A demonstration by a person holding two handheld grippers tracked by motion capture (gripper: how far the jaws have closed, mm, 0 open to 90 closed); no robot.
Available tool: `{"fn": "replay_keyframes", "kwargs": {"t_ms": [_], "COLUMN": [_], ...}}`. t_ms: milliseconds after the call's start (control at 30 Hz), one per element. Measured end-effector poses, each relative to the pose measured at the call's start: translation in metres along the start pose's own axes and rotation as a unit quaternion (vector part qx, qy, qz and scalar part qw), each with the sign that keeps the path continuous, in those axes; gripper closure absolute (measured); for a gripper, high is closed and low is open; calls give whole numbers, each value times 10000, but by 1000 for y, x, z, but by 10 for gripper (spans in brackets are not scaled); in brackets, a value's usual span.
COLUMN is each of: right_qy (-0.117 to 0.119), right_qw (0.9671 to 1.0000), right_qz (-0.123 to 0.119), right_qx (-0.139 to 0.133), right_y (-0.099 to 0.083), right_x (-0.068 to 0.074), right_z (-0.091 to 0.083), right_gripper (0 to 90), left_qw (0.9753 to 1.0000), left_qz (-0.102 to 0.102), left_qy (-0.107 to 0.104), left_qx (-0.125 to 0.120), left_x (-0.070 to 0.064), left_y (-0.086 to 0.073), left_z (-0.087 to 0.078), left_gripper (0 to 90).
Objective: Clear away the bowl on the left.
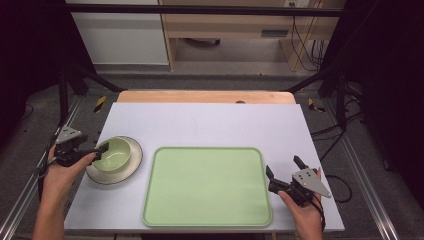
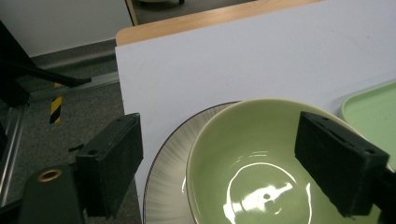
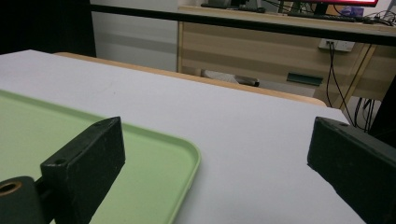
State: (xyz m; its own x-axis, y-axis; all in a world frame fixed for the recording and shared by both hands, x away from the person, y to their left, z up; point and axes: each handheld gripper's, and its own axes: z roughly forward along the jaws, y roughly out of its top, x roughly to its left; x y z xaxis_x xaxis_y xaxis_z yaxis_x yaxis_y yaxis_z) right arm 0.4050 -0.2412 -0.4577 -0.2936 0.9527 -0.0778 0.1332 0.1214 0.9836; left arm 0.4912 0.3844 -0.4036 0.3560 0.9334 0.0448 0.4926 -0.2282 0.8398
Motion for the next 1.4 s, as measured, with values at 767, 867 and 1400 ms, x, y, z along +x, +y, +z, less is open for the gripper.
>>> {"fn": "replay_keyframes", "kwargs": {"t_ms": [767,867,1400], "right_qy": [57,61,86], "right_qw": [10000,10000,9999], "right_qz": [0,-1,3], "right_qx": [38,44,72], "right_y": [0,0,0], "right_x": [1,1,2], "right_z": [0,0,1], "right_gripper": [51,51,53], "left_qw": [9961,9954,9916], "left_qz": [-512,-586,-869], "left_qy": [158,136,167], "left_qx": [705,744,941], "left_x": [8,10,15], "left_y": [-12,-14,-21], "left_z": [9,10,16], "left_gripper": [424,441,568]}}
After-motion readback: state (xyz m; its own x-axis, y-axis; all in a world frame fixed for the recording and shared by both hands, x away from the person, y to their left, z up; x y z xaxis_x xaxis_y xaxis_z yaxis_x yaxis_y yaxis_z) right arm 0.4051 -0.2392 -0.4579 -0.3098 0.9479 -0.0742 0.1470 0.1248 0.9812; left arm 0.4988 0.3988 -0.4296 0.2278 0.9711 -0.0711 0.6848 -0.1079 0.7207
